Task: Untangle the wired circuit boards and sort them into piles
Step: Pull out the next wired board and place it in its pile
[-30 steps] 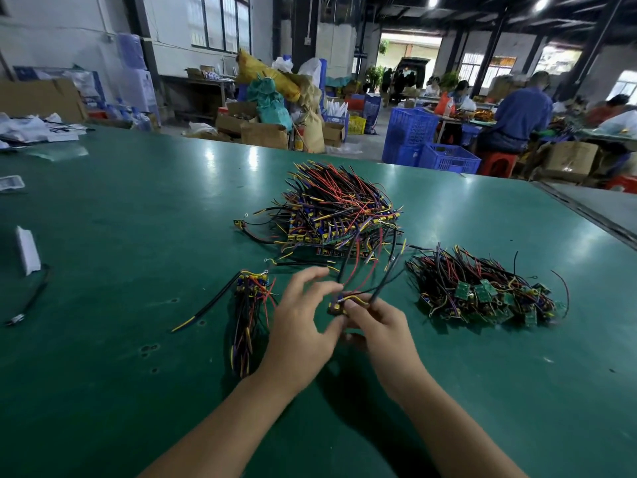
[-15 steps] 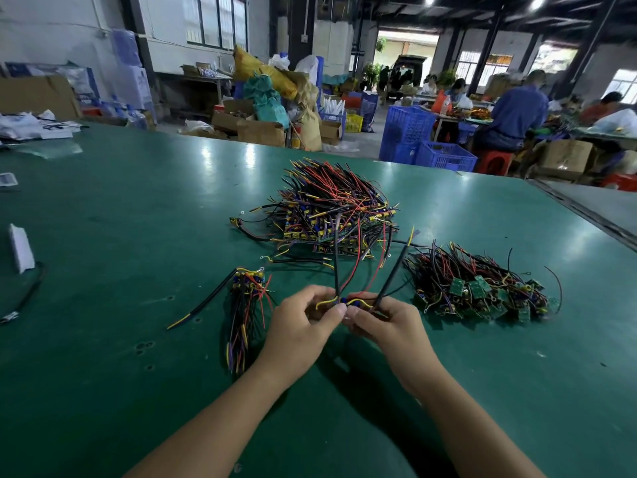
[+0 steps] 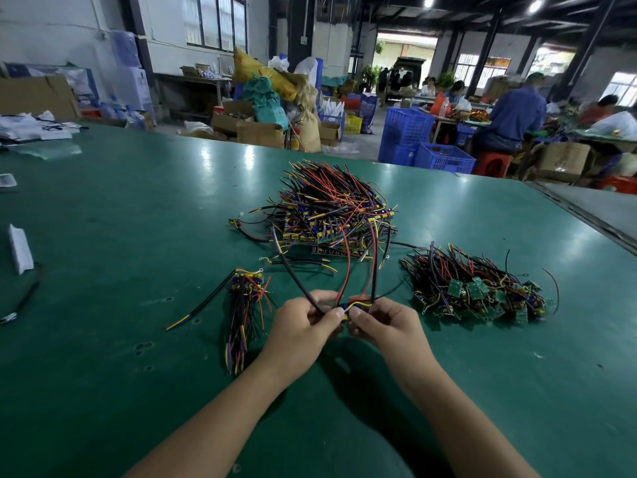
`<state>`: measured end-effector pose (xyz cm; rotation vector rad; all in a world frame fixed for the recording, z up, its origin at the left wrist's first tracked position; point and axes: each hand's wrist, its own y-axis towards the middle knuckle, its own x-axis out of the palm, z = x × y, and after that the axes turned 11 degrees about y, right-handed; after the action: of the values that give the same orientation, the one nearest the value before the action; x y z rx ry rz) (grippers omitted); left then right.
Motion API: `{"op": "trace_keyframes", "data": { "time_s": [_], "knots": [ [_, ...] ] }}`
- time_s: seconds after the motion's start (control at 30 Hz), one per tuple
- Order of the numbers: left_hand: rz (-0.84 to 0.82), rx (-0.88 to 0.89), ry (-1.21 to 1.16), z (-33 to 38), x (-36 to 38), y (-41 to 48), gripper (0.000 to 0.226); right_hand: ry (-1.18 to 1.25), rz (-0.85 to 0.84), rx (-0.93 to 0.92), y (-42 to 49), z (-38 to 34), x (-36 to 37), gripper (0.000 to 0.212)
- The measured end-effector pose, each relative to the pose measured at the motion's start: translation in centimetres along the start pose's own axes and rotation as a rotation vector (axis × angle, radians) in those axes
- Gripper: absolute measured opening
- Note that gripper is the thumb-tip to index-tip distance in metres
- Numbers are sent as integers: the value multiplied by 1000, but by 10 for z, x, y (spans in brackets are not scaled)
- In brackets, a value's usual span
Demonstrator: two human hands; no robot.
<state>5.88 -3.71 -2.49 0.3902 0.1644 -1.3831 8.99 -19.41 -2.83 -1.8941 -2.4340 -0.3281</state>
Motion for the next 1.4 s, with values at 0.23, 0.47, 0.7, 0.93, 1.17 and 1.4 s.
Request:
{"op": "trace_keyframes", "data": {
  "time_s": [0.23, 0.47, 0.7, 0.93, 1.17, 1.4],
  "knots": [
    [-2, 24, 86, 0, -1, -2, 24, 80, 38, 37, 0, 3, 3, 12],
    [-55, 13, 48, 4, 1, -4, 15, 11, 48, 26, -1, 0, 5, 7],
    [-9, -5, -5, 4, 1, -3, 9, 233, 113, 44, -5, -2, 14, 17],
    [9, -103, -129, 5, 1, 0, 4, 527, 90, 181, -4, -4, 19, 28],
    [42, 0, -34, 4, 5, -3, 5, 348, 97, 130, -2, -1, 12, 11],
    [57, 8, -30, 3, 4, -3, 4, 204, 18, 150, -3, -4, 8, 9]
  ]
}}
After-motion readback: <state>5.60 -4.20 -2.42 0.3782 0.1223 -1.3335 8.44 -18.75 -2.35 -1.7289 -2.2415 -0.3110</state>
